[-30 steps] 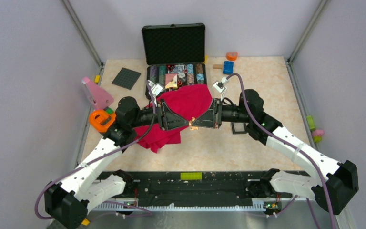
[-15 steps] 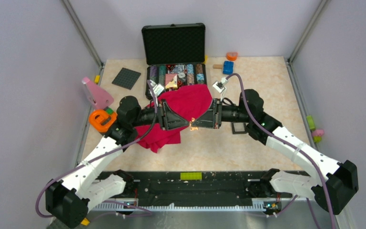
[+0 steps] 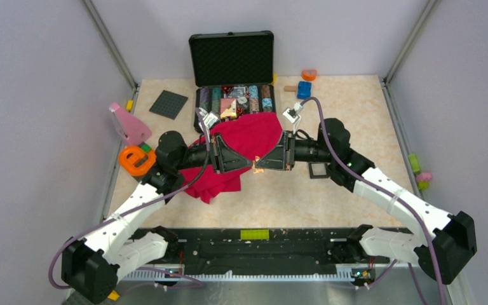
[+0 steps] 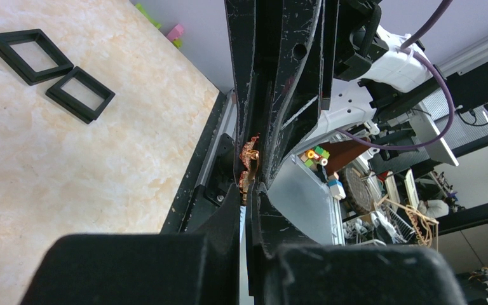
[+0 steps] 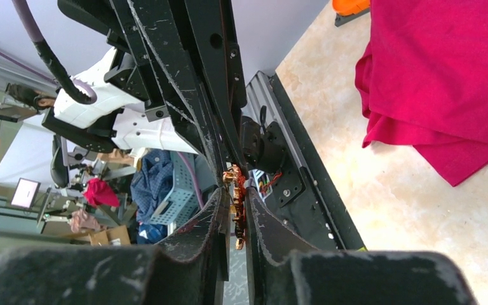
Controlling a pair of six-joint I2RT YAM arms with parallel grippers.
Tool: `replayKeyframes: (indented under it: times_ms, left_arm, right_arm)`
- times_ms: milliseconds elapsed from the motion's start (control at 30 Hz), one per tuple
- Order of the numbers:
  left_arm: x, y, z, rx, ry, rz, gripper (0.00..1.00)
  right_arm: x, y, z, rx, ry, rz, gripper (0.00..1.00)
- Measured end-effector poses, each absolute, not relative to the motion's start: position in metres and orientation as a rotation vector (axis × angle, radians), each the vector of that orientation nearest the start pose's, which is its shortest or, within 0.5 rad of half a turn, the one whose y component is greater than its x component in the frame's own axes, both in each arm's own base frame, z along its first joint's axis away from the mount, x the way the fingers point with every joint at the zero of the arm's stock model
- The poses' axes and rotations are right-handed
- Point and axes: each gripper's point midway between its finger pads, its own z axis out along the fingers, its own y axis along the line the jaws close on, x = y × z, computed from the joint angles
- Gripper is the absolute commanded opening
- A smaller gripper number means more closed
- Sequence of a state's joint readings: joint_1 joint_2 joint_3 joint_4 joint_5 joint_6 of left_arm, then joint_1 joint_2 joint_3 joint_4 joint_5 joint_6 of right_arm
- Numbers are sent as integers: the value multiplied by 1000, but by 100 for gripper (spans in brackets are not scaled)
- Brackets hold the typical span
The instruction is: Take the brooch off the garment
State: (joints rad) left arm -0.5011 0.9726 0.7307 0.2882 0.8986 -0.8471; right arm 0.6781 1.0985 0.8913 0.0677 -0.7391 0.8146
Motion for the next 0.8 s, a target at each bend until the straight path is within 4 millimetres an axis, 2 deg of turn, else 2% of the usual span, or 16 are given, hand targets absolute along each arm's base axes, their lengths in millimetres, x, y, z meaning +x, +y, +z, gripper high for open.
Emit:
replayKeyframes:
  times_ms: [100,500,800]
  left_arm:
    - [175,-273,311,498,1737,-1683,0]
    - [178,-273,318,414,1704,-1727,0]
    - [178,-274,319,411,1700,-1730,0]
  right_arm:
    - [170,317,304,-510,1936,1665,18]
    - [173,319,309,-500,1901,1661,19]
    - [174,319,310,-502,1903,1647,13]
